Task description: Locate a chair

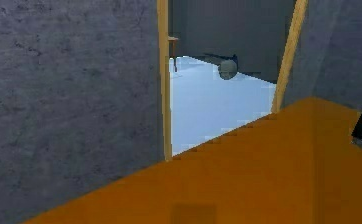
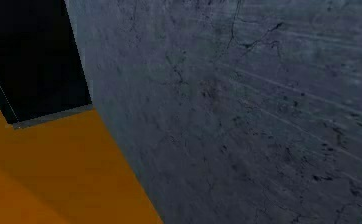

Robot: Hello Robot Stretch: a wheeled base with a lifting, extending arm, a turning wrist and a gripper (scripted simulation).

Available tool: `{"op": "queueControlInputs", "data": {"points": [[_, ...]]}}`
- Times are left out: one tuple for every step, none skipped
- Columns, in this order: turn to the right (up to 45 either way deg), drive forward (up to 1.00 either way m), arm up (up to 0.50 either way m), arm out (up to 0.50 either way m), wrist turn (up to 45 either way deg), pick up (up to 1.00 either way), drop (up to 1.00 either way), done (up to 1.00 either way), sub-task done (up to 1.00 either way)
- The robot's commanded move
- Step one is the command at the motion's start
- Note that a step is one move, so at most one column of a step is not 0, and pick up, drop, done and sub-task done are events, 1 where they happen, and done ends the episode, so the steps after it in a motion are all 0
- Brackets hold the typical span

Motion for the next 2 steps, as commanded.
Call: {"op": "queueControlInputs", "data": {"points": [[-3.0,0.0,0.0,0.0,0.0,0.0,0.0,0.0,0.0],[0.0,0.05,0.0,0.0,0.0,0.0,0.0,0.0,0.0]]}}
